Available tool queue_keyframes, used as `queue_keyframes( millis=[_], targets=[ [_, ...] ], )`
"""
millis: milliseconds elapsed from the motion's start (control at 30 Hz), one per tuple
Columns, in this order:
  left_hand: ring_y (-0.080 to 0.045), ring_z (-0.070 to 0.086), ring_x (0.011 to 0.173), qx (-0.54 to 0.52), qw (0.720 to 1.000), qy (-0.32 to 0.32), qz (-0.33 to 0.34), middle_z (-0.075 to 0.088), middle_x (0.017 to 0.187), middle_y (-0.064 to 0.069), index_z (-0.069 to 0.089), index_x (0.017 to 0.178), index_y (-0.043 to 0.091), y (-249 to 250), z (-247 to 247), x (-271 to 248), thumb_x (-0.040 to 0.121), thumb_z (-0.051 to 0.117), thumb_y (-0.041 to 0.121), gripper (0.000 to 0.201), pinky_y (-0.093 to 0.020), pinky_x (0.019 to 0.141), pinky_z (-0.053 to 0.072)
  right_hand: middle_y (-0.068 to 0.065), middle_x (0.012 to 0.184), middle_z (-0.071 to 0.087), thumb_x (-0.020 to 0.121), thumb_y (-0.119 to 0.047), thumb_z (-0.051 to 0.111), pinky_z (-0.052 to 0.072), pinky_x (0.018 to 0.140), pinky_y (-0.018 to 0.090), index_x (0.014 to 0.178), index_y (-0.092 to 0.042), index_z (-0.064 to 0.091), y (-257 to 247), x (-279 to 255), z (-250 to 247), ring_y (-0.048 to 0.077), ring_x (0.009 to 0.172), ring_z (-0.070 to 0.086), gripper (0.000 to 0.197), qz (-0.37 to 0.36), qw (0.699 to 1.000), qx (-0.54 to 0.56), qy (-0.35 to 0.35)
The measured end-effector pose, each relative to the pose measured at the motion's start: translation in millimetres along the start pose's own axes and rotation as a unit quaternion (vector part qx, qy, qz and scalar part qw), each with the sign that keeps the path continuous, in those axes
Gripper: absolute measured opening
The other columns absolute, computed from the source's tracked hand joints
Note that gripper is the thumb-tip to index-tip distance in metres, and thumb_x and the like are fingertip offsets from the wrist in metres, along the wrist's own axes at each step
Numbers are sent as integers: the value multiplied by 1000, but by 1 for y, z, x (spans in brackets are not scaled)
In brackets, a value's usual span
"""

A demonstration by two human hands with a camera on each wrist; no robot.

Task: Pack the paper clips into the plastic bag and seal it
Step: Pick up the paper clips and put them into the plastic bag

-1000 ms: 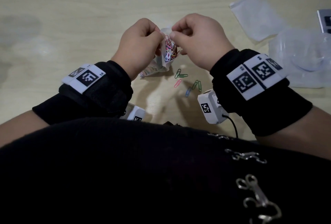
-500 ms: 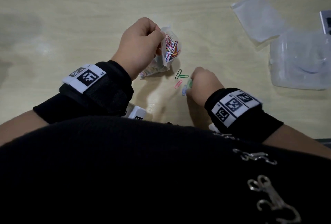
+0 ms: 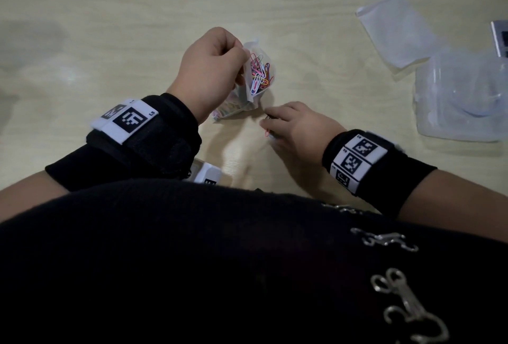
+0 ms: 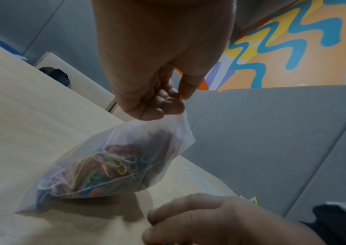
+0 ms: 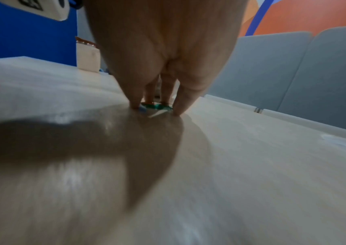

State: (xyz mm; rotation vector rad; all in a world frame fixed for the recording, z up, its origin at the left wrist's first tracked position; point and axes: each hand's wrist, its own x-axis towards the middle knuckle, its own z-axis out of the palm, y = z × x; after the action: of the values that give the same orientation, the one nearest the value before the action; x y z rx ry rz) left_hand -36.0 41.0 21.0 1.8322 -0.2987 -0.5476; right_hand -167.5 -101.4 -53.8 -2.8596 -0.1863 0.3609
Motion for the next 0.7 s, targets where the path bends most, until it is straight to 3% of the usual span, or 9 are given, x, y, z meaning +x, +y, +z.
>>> queue_keyframes(
  millis=[67, 133, 300, 433, 600, 700],
  targets=[
    [-7, 53, 49, 0, 1000, 0, 0, 56, 60, 3, 52, 73, 19, 0, 0, 1, 86, 54, 12, 15, -24, 54, 43, 13, 108, 69, 78, -15, 74, 58, 71, 41, 104, -10, 71, 2, -4, 1, 40, 85, 64, 27, -12, 999, -21, 49],
    [-7, 53, 49, -1, 1000, 0, 0, 57, 60, 4, 52, 73, 19, 0, -1, 1, 87, 54, 12, 16, -24, 54, 43, 13, 99, 68, 82, -13, 70, 56, 64, 38, 97, -8, 71, 4, -6, -2, 38, 80, 62, 17, 4, 998, -26, 51],
    [-6, 54, 49, 3, 1000, 2, 1, 57, 60, 4, 52, 72, 20, 0, 1, 2, 86, 54, 12, 16, -24, 55, 43, 13, 111, 57, 95, -16, 49, 51, 77, 43, 110, -9, 62, 9, -6, -10, 34, 100, 53, 20, 51, 998, -28, -11],
    [-7, 54, 50, 2, 1000, 2, 1, 57, 60, 4, 53, 72, 20, 0, 2, 1, 86, 54, 13, 16, -24, 55, 43, 17, 109, 55, 93, -10, 48, 48, 79, 41, 112, -5, 59, 8, -2, -10, 36, 100, 54, 22, 79, 996, -21, -18],
    [-8, 54, 52, 7, 1000, -3, 2, 57, 60, 5, 53, 71, 21, 0, 3, 0, 83, 55, 16, 13, -25, 56, 44, 16, 109, 56, 91, -10, 49, 43, 80, 35, 107, -9, 60, 6, 2, -20, 35, 99, 56, 20, 150, 987, 33, -38],
    [-8, 55, 51, 9, 1000, -8, 1, 58, 59, 5, 54, 71, 21, 0, 4, 0, 82, 55, 17, 12, -24, 55, 43, 7, 99, 64, 88, -18, 56, 41, 78, 28, 99, -15, 66, 7, 2, -37, 27, 95, 59, 14, 217, 969, 122, 12]
  ],
)
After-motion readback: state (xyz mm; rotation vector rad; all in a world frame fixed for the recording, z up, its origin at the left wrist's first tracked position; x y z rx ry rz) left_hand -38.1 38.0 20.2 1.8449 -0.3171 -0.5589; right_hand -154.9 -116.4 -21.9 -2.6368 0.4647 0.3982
